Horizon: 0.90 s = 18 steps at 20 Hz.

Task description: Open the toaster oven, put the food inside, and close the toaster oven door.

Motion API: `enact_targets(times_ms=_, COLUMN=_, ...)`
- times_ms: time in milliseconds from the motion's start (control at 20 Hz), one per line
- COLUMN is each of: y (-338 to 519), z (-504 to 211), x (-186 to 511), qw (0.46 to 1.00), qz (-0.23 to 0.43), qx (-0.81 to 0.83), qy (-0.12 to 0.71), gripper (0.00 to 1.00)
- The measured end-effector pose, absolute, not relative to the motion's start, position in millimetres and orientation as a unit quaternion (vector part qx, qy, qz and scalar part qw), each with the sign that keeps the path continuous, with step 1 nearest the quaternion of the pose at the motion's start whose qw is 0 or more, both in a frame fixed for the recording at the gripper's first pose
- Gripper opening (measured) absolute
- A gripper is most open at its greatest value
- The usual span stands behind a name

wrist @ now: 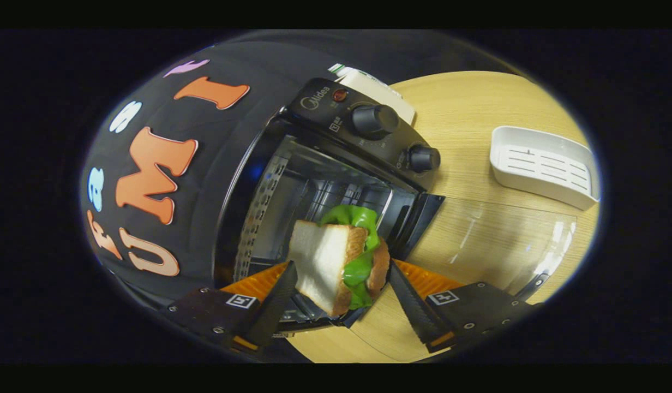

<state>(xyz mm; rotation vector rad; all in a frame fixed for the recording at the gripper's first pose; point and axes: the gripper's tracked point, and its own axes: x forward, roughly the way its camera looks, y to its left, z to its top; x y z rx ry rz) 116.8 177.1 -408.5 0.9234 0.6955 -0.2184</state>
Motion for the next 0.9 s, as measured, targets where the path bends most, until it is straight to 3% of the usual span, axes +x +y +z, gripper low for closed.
enact_targets(times_ms=450, y=161.2, z=-359.0, x=31.2, qw=0.868, qz=-0.036, qx=0.348, qy=0.351, gripper=0.98)
enact_targets(times_ms=900, y=121.0, z=-369.0, x=-58.4, qw=0.923, qz=0.016, qx=0.073, qy=0.378, gripper=0.98)
